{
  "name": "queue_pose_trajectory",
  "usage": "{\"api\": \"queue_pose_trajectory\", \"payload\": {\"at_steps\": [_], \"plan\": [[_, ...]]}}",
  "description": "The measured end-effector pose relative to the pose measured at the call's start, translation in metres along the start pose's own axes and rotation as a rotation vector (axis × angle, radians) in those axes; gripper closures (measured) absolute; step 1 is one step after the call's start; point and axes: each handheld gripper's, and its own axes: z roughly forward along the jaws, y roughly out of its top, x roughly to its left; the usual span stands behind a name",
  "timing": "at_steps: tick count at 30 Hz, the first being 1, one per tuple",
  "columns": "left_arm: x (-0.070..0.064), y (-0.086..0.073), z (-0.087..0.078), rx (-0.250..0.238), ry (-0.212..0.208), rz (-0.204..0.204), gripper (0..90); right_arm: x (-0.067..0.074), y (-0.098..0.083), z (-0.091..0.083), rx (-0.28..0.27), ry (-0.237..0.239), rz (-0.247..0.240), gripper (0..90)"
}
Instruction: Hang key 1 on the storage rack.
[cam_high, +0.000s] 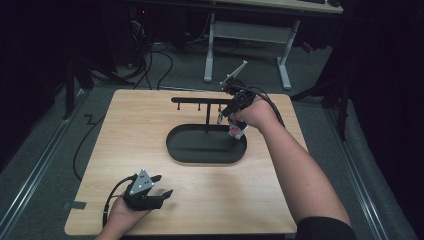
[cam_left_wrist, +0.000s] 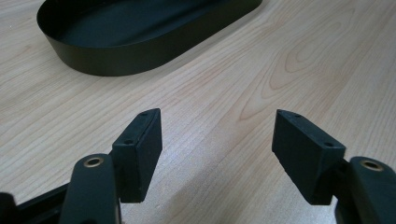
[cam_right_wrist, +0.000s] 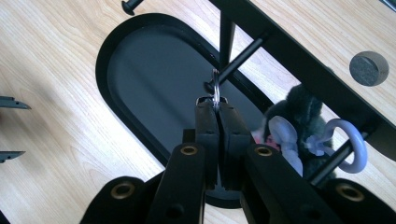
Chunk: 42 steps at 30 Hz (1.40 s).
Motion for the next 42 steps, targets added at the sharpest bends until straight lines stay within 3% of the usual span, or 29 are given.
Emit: {"api": "queue_pose_trajectory", "payload": {"at_steps": [10, 15, 26, 32, 42], "plan": [[-0.001, 0.000, 0.001, 0.006, -0.005, 0.002, 33.9, -0.011, 0.002, 0.003, -0.028, 0.018, 0.027, 88.0], [-0.001, 0.000, 0.002, 0.008, -0.006, 0.004, 33.9, -0.017, 0.004, 0.006, -0.046, 0.003, 0.040, 86.9], [-0.001, 0.000, 0.002, 0.013, -0.007, 0.008, 33.9, -0.016, 0.002, 0.003, -0.087, -0.016, 0.058, 79.8], [0.000, 0.000, 0.002, 0.016, -0.010, 0.008, 33.9, -0.013, -0.010, -0.005, -0.115, -0.020, 0.052, 75.9], [-0.003, 0.001, 0.004, 0.016, -0.016, 0.012, 33.9, -0.001, -0.047, -0.006, -0.149, -0.029, 0.041, 67.8]]}}
